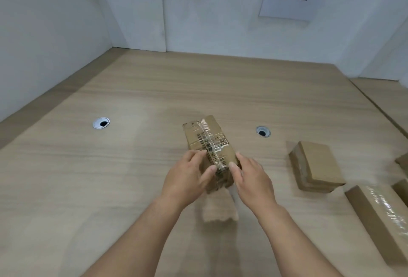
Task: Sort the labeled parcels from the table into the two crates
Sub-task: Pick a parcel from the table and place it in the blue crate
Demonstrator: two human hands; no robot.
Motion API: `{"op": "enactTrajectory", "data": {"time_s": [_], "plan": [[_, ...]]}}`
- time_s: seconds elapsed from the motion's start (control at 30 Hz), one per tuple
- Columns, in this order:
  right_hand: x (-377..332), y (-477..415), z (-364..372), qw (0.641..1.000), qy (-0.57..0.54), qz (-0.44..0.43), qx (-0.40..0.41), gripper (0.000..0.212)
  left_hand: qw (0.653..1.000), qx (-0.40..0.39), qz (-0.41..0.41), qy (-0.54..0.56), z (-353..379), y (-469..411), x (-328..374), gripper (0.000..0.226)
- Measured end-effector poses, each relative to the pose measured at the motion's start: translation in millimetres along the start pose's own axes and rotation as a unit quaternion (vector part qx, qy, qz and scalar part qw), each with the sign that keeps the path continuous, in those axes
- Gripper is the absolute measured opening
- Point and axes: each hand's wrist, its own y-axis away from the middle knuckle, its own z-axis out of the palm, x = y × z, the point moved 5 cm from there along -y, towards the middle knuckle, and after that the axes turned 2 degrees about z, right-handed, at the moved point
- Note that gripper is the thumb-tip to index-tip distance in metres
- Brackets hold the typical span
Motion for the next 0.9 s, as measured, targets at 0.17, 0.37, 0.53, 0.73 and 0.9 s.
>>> {"op": "enactTrajectory", "data": {"time_s": [0.17,0.37,0.53,0.73,0.9], "plan": [[-7.9,-5.8,21.1,0.980,-0.197,0.029,-0.030,0.025,0.990,0.014,-0.118,0.081,-14.9,13.5,-18.5,0.057],[-5.0,-4.5,58.8,0.943,-0.245,0.161,-0.157,0.073,0.922,0.010,-0.275,0.273,-5.6,27.2,-62.2,0.073],[-11.9,7.1,68.3,0.908,-0.336,0.125,-0.217,0.026,0.868,-0.013,-0.305,0.391,4.6,48.0,-63.5,0.043],[-18.1,26.9,42.7,0.852,-0.413,0.069,-0.314,0.053,0.837,0.008,-0.266,0.477,-16.1,81.7,-57.5,0.061],[-39.0,52.7,32.0,0.813,-0.448,-0.001,-0.373,0.080,0.845,0.041,-0.228,0.481,-40.6,124.8,-44.3,0.073]]}}
